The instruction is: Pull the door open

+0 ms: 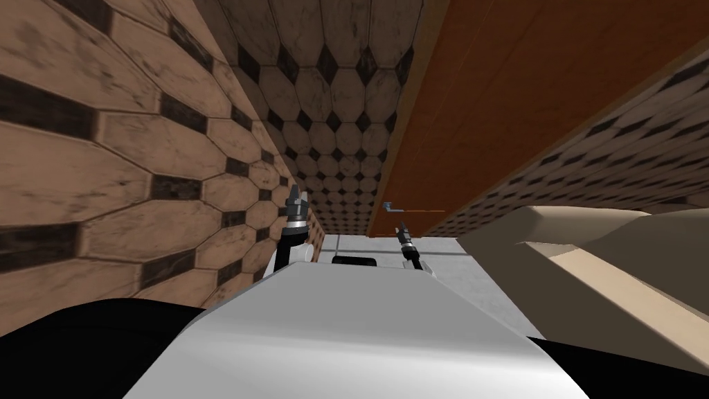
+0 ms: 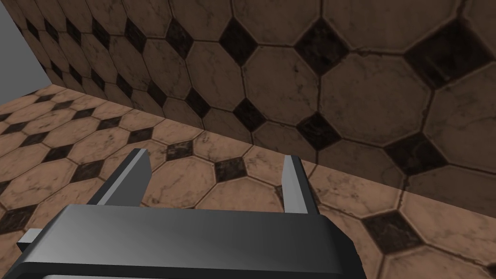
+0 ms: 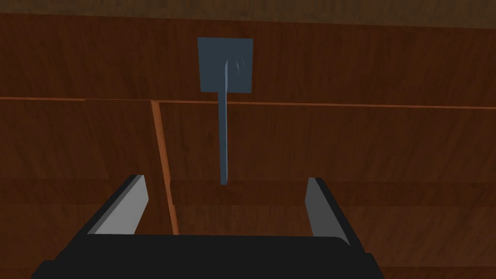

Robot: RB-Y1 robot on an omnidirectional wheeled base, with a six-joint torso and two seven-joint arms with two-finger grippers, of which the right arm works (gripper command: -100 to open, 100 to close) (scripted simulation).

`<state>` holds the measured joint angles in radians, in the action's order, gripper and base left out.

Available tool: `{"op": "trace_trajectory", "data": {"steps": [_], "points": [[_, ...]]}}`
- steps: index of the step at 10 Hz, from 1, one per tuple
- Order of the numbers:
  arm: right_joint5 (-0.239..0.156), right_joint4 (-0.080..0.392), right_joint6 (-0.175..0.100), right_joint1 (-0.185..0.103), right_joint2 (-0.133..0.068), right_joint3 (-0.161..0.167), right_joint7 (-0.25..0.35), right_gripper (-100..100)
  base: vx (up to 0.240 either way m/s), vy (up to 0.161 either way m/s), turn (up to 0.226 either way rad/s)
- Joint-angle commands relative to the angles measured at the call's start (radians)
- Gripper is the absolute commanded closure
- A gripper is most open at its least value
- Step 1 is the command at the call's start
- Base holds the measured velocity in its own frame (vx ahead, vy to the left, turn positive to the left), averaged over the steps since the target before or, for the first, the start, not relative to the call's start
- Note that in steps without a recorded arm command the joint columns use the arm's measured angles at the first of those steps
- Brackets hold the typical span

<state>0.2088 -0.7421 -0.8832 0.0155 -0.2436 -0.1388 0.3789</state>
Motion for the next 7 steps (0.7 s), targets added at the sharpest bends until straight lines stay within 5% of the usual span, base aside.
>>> {"op": "trace_trajectory", "data": {"steps": [1,3,7], "points": [[0.004,0.031,-0.012,-0.011,-0.004,-0.003,0.003,-100,0.094,0.013,0.012],[0.005,0.046,-0.017,-0.016,-0.006,-0.004,0.004,-100,0.084,0.003,0.009],[-0.051,0.099,-0.019,-0.030,-0.007,-0.090,-0.040,-100,0.137,-0.034,0.329]]}}
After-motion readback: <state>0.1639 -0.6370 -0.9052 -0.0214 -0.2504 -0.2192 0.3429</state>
